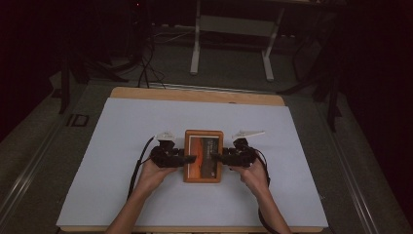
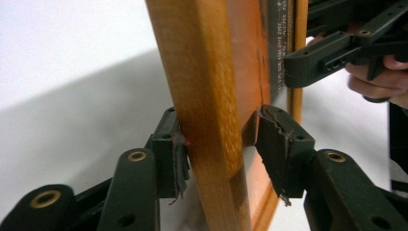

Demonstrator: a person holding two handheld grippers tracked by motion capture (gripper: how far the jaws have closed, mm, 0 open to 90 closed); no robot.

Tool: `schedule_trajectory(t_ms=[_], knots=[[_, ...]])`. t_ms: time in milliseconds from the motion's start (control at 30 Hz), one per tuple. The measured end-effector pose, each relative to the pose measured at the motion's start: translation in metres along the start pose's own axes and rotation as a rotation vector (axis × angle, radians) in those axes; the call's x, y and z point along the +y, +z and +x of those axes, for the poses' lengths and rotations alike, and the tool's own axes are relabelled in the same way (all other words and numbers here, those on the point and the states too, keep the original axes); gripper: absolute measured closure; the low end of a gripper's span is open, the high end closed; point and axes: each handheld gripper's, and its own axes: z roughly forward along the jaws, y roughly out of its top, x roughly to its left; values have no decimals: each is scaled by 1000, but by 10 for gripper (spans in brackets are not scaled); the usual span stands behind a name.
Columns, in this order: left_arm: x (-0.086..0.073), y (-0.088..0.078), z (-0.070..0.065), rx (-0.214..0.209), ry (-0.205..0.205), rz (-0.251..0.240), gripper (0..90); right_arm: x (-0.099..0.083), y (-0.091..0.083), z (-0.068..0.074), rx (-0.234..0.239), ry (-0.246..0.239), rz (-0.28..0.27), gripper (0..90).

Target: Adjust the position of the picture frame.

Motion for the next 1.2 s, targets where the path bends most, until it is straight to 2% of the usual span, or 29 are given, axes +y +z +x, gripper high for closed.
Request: schedule_trajectory(t_ms=[33,133,200,233,267,300,433,533,633,800,1033,1200], knots=[[0,1,1,15,-1,4,524,1,3,-2,-28,13,14,519],[2,5,5,42,-20,17,522,1,6,-6,-38,41,27,513],[2,8,10,42,-34,23,518,0,8,-12,-29,69,33,512],[2,10,11,44,-46,25,513,-1,11,-18,-24,106,43,505],[1,12,13,48,-58,28,513,-1,11,-18,-24,106,43,505],[1,13,16,47,-70,33,511,-2,14,-22,-31,129,51,500],[-2,18,26,39,-153,61,502,-1,19,-29,-56,145,82,512],[-2,19,28,42,-164,67,499,-1,22,-33,-42,168,92,512],[-3,21,32,29,-198,78,497,-3,25,-37,-25,197,96,508],[-3,21,33,23,-200,78,497,-2,26,-40,-15,204,108,509],[-3,22,25,61,-177,94,470,-2,26,-40,-13,199,108,506],[-5,21,23,58,-173,107,470,-1,26,-40,-14,194,115,506]])
